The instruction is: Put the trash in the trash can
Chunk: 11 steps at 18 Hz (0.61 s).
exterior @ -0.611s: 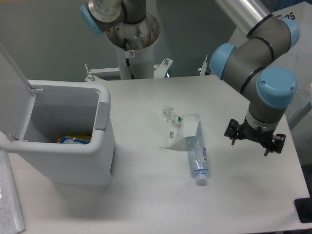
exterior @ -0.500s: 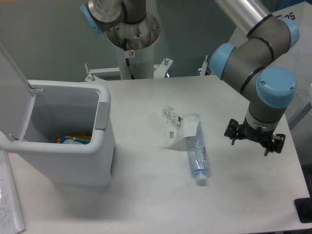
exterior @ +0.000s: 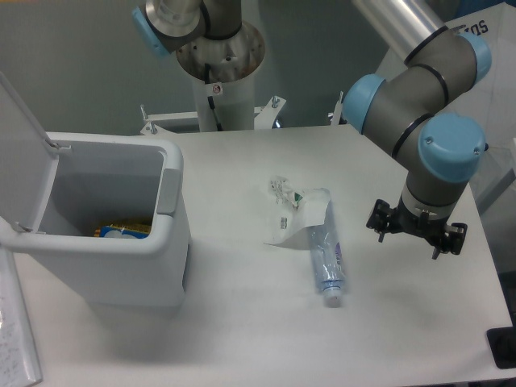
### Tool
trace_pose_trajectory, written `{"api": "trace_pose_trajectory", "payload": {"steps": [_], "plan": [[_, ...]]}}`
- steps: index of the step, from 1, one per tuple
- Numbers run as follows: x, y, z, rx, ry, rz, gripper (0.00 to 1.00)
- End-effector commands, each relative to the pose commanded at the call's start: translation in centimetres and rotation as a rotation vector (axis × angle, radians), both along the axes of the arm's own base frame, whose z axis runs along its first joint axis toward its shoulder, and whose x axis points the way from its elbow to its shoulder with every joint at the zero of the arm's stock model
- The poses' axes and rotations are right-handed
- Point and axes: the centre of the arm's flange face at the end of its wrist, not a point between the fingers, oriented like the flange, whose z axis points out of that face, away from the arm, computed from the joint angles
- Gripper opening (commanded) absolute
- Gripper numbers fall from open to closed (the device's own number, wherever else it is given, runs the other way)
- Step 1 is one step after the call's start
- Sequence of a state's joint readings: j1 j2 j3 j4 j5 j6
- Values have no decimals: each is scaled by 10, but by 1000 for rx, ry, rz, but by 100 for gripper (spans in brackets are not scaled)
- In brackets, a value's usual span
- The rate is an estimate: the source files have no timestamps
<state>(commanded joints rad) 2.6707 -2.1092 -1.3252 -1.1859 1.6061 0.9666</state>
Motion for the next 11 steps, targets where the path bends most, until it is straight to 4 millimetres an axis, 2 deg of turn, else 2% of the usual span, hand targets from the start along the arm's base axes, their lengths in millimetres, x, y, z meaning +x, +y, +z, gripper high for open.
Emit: {"api": "trace_pose_trajectory", "payload": {"steps": [3, 11], "plan": [[7, -3, -12, 6, 6, 8, 100], [9, 3, -7, 59, 16, 68, 100]]}}
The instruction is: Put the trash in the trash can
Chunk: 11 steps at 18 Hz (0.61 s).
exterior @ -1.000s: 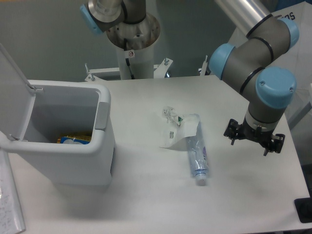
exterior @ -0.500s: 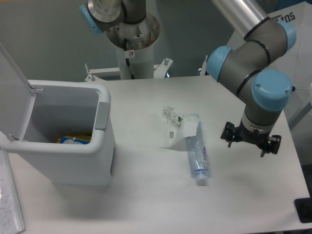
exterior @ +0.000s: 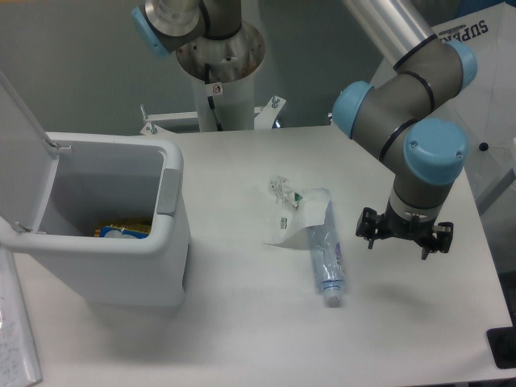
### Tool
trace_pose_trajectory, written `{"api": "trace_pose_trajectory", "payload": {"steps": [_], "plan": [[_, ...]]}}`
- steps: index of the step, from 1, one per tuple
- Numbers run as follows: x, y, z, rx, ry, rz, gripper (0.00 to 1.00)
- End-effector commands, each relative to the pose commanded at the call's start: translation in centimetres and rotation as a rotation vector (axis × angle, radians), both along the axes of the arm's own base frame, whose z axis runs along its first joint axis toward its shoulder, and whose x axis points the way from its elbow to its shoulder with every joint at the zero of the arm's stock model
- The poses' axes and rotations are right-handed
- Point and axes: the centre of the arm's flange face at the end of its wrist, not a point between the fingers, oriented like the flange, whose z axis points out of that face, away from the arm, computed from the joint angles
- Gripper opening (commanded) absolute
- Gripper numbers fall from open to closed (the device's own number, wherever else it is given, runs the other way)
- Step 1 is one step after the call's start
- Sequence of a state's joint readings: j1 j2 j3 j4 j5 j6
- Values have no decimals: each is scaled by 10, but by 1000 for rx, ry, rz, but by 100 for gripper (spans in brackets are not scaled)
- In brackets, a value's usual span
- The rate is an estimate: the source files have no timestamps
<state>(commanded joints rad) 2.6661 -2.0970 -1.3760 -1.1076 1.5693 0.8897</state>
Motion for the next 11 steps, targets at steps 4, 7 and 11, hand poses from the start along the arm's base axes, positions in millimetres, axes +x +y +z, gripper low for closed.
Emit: {"api": "trace_pose_trajectory", "payload": {"steps": [4, 7, 11], "plan": [[0, -1, -1, 0, -4, 4, 100], [0, -1, -1, 5, -9, 7, 100], [0, -6, -6, 18, -35, 22, 100]]}}
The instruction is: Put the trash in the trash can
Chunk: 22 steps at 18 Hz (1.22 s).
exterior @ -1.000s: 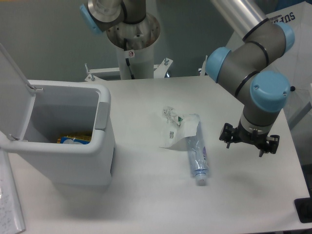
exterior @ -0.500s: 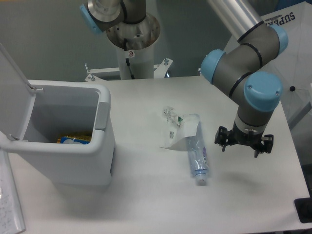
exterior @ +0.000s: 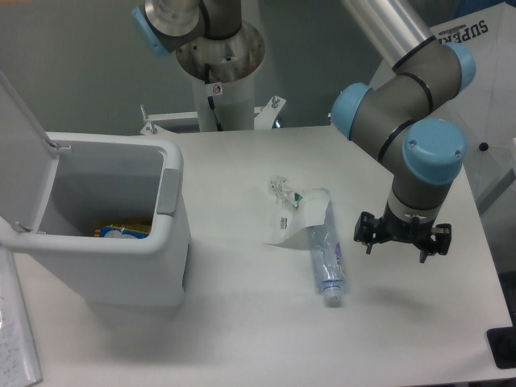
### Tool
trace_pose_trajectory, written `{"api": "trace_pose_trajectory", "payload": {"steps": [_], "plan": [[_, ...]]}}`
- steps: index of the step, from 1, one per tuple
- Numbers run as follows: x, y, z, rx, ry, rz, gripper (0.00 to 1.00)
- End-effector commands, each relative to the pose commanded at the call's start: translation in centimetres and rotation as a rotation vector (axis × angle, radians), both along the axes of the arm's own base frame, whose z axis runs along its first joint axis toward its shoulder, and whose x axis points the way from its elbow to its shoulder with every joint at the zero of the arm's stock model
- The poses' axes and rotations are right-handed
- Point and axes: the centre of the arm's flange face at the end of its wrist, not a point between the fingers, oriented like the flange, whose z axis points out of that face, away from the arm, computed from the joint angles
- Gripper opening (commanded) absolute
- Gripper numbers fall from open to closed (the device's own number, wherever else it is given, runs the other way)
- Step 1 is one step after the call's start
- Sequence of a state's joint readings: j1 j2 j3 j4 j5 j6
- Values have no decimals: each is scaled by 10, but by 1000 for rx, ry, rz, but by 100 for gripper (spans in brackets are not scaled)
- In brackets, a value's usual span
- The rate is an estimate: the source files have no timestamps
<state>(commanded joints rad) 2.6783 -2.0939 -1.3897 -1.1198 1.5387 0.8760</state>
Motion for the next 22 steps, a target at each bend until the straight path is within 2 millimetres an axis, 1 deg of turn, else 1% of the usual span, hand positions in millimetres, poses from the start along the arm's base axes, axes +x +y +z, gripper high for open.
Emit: {"api": "trace_pose_trajectory", "payload": {"steps": [2, 4, 6, 9, 11, 12, 15, 18, 19, 21, 22], "plan": [[7, -1, -12, -7, -26, 6, 100], [27, -2, -37, -32, -75, -5, 100], [40, -6, -33, -23, -80, -3, 100], [52, 10, -35, 14, -113, 37, 100], [59, 21, -43, 3, -118, 59, 100], [59, 23, -49, -2, -121, 78, 100], [55, 26, -56, -3, -104, 108, 100], [49, 34, -62, -28, -55, 131, 100], [47, 40, -64, -31, -46, 148, 100], [43, 58, -69, -42, -28, 169, 100], [46, 69, -70, -47, -17, 194, 100]]}}
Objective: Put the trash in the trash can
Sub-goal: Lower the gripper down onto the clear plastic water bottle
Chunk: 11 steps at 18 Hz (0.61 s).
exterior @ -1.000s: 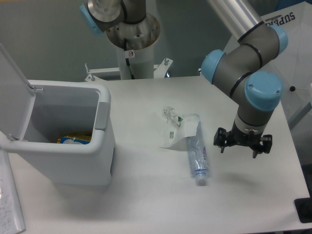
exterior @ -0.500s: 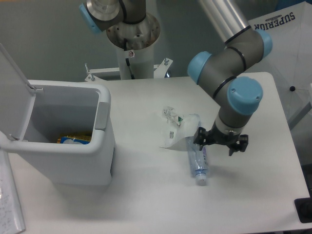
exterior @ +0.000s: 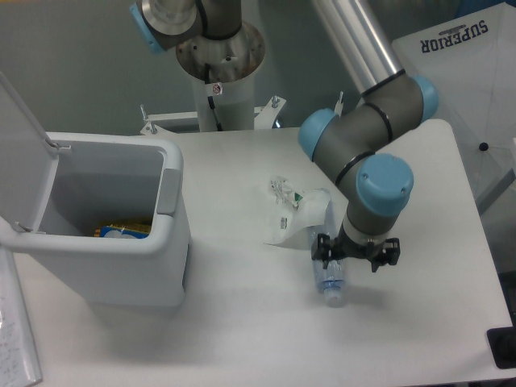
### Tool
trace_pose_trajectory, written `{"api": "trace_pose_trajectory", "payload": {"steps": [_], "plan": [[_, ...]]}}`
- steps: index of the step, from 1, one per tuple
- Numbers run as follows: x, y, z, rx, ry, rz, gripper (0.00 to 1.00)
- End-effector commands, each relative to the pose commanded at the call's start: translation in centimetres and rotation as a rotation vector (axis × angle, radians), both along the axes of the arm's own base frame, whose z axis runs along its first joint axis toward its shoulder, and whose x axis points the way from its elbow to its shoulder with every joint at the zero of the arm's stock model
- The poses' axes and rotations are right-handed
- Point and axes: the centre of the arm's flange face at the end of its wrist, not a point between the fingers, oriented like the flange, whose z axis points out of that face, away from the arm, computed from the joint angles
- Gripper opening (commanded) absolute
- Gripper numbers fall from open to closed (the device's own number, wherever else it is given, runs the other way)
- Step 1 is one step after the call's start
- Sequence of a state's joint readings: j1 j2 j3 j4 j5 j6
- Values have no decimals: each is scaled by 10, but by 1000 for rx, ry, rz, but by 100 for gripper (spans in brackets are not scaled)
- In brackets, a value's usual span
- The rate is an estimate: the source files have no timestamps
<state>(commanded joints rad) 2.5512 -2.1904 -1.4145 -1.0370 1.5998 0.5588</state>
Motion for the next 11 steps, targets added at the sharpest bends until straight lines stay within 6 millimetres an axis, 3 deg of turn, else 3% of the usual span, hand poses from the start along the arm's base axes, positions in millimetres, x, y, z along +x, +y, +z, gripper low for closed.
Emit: {"api": "trace_pose_trajectory", "payload": {"steps": [5, 11], "plan": [[-10, 20, -7, -10, 18, 51, 100], [-1, 31, -30, -82, 37, 38, 100]]}}
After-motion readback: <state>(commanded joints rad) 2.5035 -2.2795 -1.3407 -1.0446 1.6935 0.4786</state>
